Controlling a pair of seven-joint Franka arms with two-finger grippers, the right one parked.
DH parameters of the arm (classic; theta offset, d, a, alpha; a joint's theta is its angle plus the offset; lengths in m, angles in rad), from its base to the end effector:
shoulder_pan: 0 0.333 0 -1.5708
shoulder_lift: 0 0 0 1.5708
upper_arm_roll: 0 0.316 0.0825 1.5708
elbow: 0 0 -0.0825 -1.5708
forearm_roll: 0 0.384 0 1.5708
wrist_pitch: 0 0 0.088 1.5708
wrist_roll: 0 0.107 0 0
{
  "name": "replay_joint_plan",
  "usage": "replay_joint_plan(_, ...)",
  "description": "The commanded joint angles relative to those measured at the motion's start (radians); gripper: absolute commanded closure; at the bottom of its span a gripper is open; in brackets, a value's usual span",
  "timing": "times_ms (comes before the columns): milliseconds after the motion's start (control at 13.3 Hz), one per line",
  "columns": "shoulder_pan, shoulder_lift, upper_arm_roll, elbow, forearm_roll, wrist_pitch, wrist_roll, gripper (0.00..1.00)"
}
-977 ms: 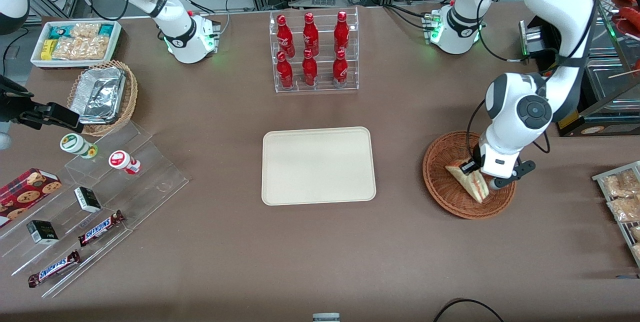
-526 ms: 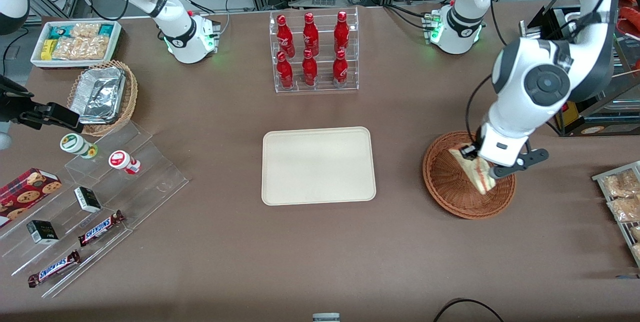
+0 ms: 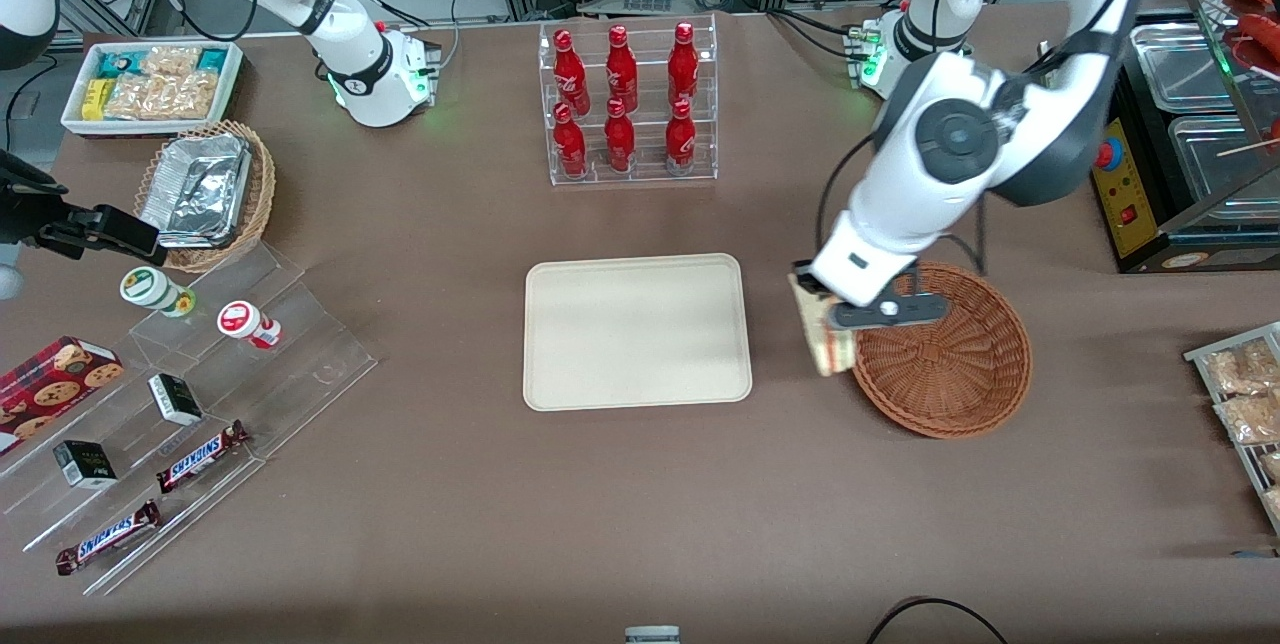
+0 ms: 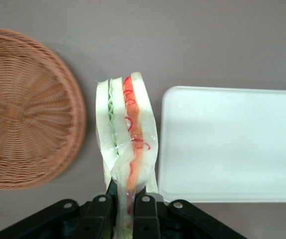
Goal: Place sandwich from basket to tray
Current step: 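Carry the sandwich with the left gripper over the cream tray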
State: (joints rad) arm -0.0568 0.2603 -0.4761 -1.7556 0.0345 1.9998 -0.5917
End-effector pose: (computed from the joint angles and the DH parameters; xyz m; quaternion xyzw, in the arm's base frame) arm 0.5513 -0.2987 0.4344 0.9986 0.0295 -0.0175 0.0402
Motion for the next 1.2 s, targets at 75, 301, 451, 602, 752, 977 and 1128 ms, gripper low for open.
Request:
replay_joint_plan(75,-0.136,0.215,-0.053,0.209,0.097,-0.012,-0.188,1.00)
replay_joint_plan(301,-0.257,0.365,-0.053,0.330,0.224,0.006,-0.339,1.00)
replay_joint_plan(451,-0.294,0.408,-0.052,0.334,0.249,0.098,-0.375,1.00)
replay_joint_plan(602,-0.340,0.445,-0.044,0.335,0.295,0.138,-0.407,1.00)
replay_joint_plan(752,-0.348,0.483,-0.039,0.335,0.343,0.146,-0.430,1.00)
replay_joint_plan(977,-0.351,0.520,-0.039,0.328,0.369,0.212,-0.412,1.00)
replay_joint_plan(1128,-0.359,0.542,-0.039,0.326,0.435,0.218,-0.419,1.00)
